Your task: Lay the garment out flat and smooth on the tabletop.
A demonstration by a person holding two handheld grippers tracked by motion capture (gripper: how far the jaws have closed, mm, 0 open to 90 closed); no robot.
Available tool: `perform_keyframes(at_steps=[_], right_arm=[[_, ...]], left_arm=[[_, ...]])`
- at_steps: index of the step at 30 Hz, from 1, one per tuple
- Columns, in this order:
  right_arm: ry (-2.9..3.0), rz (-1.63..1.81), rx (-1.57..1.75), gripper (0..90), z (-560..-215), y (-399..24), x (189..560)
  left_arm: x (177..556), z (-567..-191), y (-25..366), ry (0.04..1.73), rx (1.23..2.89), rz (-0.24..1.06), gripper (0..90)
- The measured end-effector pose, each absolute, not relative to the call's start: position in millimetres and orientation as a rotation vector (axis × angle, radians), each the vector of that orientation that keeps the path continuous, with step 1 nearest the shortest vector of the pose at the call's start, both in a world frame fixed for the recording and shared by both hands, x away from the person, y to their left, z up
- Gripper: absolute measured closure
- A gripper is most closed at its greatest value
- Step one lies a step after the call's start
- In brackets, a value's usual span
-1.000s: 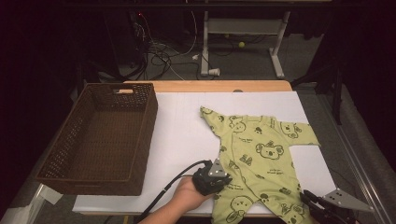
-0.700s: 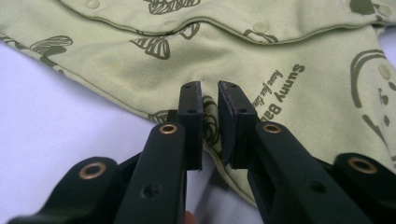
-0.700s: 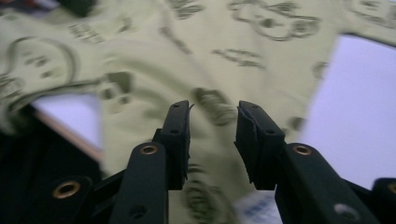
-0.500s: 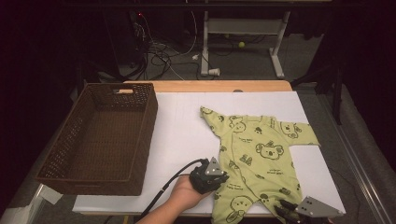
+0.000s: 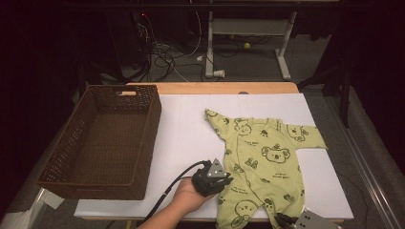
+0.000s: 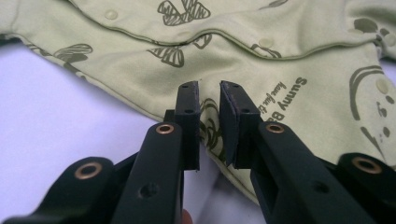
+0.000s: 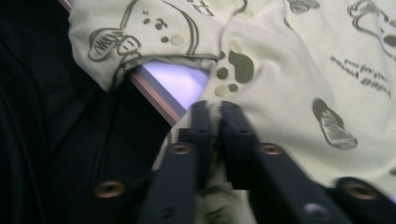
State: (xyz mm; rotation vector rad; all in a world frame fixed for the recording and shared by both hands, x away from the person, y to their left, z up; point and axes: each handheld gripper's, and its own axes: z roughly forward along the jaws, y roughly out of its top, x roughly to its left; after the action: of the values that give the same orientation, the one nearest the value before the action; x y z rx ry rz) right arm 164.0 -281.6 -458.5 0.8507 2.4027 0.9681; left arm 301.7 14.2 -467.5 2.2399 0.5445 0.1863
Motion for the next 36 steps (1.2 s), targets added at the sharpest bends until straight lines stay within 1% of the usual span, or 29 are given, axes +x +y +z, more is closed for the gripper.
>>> perform_keyframes(at_steps=[3,5,9,12,13,16,18,19,22,24,25,27,29,30,31,32,35,36], right_arm=[[2.376,1.038,0.866,69.7,-454.8,-275.6,169.5],[2.4,1.069,0.85,68.5,-454.2,-265.1,176.1],[2.494,1.088,0.75,67.0,-457.7,-227.8,183.5],[2.558,1.0,0.676,61.8,-467.9,-203.8,183.0],[2.553,0.977,0.655,64.7,-471.0,-199.3,182.8],[2.544,0.979,0.641,88.2,-469.9,-200.1,186.2],[2.547,0.987,0.646,90.0,-469.3,-202.5,184.7],[2.548,0.966,0.633,90.0,-467.9,-203.3,182.5],[2.539,0.988,0.631,90.0,-464.6,-209.6,177.2],[2.531,1.008,0.636,90.0,-460.7,-221.6,169.3],[2.529,1.015,0.64,90.0,-460.3,-227.1,166.6],[2.523,1.014,0.655,89.8,-460.5,-235.2,163.7],[2.52,1.061,0.666,79.9,-457.9,-239.6,164.4],[2.498,1.089,0.679,74.7,-455.3,-241.9,165.3],[2.479,1.122,0.696,71.3,-452.7,-244.5,166.4],[2.449,1.134,0.716,68.4,-449.7,-248.7,168.4],[2.348,1.131,0.815,64.4,-445.8,-266.7,177.6],[2.313,1.128,0.862,64.3,-445.7,-274.6,181.7]], left_arm=[[302.5,-464.6,17.2,0.551,2.228,0.201,75.0],[304.2,-462.6,20.3,0.576,2.206,0.21,72.4],[309.9,-459.4,30.1,0.622,2.168,0.213,72.3],[312.4,-458.7,34.1,0.634,2.155,0.216,72.3],[312.9,-458.6,34.9,0.637,2.152,0.217,72.2],[313.6,-458.9,35.9,0.637,2.153,0.218,72.1],[313.5,-459.1,35.7,0.637,2.153,0.216,71.9],[313.5,-459.3,35.5,0.635,2.152,0.214,67.4],[313.0,-460.3,34.5,0.637,2.157,0.21,67.3],[313.2,-461.2,33.5,0.636,2.161,0.212,62.6],[313.8,-462.0,32.9,0.638,2.161,0.207,62.4],[315.6,-465.1,29.8,0.653,2.166,0.2,55.0],[316.9,-468.2,26.3,0.661,2.179,0.201,52.1],[317.3,-469.4,24.6,0.667,2.182,0.199,52.1],[317.7,-470.9,22.1,0.672,2.186,0.197,51.1],[318.1,-472.1,19.7,0.677,2.198,0.201,46.1],[318.1,-474.0,11.6,0.669,2.274,0.225,45.6],[316.9,-473.7,10.7,0.659,2.279,0.23,45.7]])
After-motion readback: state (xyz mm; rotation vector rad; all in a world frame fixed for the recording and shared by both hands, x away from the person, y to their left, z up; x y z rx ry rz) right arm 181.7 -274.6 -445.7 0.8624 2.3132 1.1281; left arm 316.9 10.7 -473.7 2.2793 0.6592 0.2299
